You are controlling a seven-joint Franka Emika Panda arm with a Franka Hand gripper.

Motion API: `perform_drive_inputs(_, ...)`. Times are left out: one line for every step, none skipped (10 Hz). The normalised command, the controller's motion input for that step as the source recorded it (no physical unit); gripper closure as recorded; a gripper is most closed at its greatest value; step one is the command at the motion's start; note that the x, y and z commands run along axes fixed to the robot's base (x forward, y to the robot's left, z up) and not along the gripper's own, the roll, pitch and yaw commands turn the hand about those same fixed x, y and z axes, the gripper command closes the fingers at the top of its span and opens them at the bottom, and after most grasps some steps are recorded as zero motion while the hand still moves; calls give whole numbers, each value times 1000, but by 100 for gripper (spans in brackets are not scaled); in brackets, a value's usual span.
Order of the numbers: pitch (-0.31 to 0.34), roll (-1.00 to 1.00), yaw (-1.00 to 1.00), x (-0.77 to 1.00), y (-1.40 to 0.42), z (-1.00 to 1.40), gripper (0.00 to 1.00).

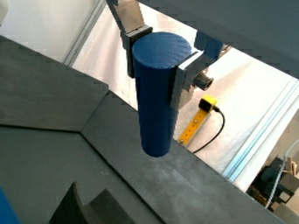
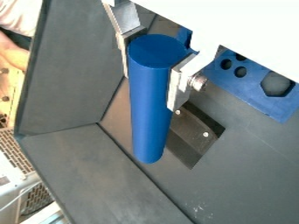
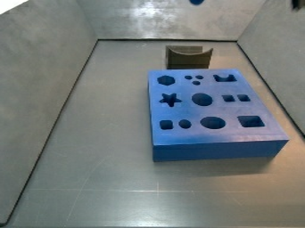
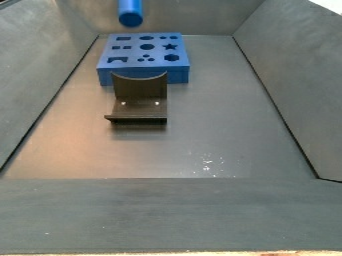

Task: Pick up the round object. Move up. Place the round object on the fixture. Regrasp the round object. Move to above the board. Insert the round object.
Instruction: Move to above the board.

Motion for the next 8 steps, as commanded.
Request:
perform_drive_inputs(62,-25,120,36,-72,780,100)
perform_drive_inputs(51,-29,107,25,-47,632,100)
perform_drive_inputs(40,-36,91,17,-31,486,100)
perform_drive_inputs(40,-43,71,12,-19,292,100)
perform_drive_inputs(-27,-1000,-57,-1000,-944,220,100)
perform_drive_inputs(-35,-1000,-59,-1000,-933,176,100)
perform_drive_inputs(-65,-1000,-52,-1000,-810,164,100)
perform_drive_inputs(-76,-1000,-49,-1000,-756,135,100)
